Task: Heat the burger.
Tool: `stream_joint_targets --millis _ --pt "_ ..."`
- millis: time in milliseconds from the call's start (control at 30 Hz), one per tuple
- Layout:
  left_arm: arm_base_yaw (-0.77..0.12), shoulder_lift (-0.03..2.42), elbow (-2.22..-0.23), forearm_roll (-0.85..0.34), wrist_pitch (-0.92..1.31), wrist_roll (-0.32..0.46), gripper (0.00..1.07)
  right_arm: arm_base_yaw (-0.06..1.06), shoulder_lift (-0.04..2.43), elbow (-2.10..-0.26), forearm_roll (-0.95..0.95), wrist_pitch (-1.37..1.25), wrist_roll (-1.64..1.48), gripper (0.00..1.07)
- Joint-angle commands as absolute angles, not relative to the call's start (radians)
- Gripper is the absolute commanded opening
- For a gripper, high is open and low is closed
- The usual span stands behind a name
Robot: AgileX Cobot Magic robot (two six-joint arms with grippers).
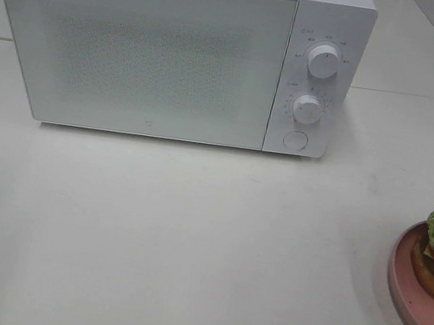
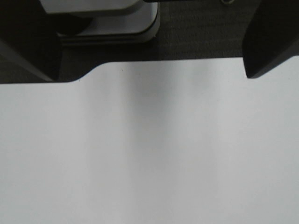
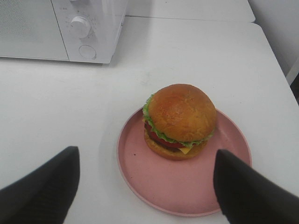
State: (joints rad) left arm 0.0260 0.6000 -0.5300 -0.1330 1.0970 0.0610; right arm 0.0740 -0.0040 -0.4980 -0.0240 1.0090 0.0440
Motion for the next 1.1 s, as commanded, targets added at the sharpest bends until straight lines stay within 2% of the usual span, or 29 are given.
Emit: stream_joint_targets --millis 33,700,1100 --pt "0.028 0.480 -0.521 -0.111 1.075 0.054 0.98 0.071 -0.030 -0.497 -0.027 0.995 0.032 0.76" --pt "0.028 -0.033 -0.520 -0.089 1.075 0.058 0.98 0.071 -0.030 -0.497 -0.027 0.995 0.032 0.76" --pt "0.028 -0.024 -0.520 -0.091 1.074 0.057 0.98 0.071 -0.029 -0.497 -0.027 0.995 0.032 0.76"
